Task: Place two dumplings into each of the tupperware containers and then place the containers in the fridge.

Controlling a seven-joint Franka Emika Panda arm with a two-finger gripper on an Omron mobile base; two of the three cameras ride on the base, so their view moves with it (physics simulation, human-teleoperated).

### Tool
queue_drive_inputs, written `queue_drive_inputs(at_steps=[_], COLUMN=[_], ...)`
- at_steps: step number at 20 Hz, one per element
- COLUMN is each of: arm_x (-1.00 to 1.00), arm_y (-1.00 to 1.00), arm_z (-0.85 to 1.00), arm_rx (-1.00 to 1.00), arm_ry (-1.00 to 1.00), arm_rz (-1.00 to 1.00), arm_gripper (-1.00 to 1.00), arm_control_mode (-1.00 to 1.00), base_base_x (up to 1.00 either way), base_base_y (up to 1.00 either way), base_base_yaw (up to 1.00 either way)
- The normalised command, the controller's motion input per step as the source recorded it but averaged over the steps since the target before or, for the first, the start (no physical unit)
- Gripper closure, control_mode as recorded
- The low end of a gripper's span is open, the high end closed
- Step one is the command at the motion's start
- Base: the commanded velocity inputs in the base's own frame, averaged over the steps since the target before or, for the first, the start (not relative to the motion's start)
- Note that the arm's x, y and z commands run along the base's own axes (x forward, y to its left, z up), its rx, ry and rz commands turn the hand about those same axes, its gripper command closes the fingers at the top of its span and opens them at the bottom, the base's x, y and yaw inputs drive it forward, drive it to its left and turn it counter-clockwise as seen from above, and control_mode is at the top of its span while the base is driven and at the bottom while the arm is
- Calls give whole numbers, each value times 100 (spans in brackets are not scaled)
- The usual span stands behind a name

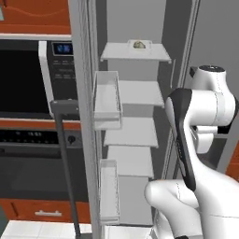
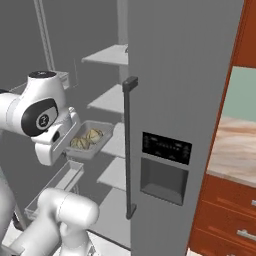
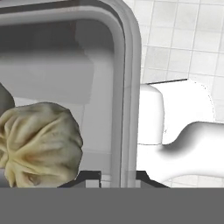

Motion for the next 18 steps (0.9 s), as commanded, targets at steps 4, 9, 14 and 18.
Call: queue_drive_inputs(at_steps=[4,9,14,18], arm_x=[0,0,0,0], arm_y=[0,0,0,0], arm_z=[0,0,0,0], arm_rx=[0,0,0,0], arm_ry=[0,0,0,0], arm_rz=[0,0,0,0], arm_gripper=[100,100,100,100], arm_control_mode=[100,100,100,100], base_base_x=[57,49,44,56], base_base_y=[12,24,30,21], base_base_yaw=[0,0,0,0])
